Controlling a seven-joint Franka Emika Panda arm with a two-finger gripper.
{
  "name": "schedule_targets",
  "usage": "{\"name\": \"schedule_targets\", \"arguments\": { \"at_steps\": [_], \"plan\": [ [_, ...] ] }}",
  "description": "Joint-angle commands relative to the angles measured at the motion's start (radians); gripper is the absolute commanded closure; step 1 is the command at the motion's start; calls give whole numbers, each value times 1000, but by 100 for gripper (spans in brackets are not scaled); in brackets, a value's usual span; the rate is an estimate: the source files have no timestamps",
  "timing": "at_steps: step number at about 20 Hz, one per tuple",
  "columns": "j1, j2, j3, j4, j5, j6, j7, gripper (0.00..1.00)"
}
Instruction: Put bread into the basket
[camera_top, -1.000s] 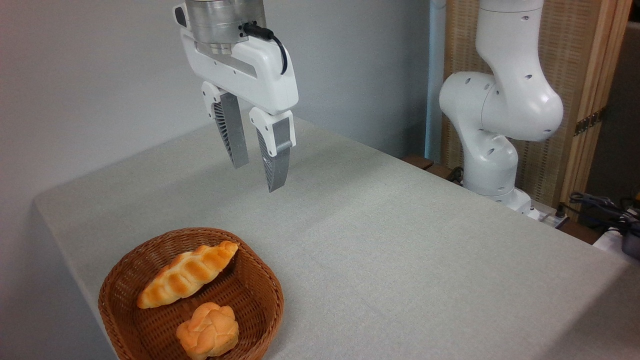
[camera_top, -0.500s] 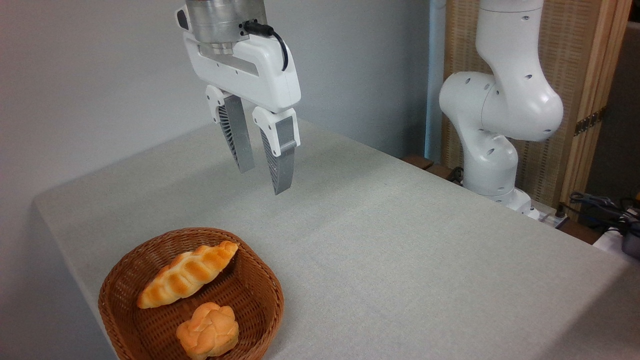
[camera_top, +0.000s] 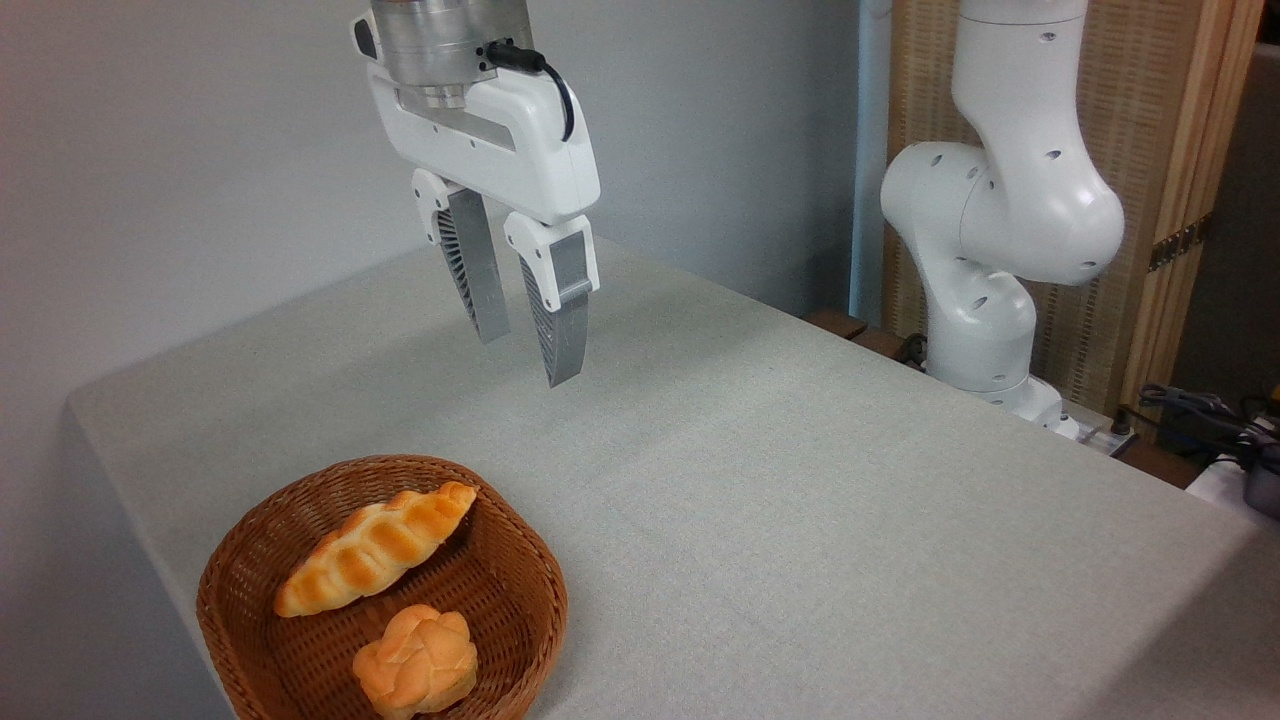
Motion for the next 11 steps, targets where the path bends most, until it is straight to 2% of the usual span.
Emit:
{"name": "schedule_targets", "arguments": {
  "at_steps": [1, 11],
  "plan": [
    [-26, -17, 26, -9, 10, -22, 12, 0],
    [-26, -17, 31, -7, 10, -22, 23, 0]
  ]
}}
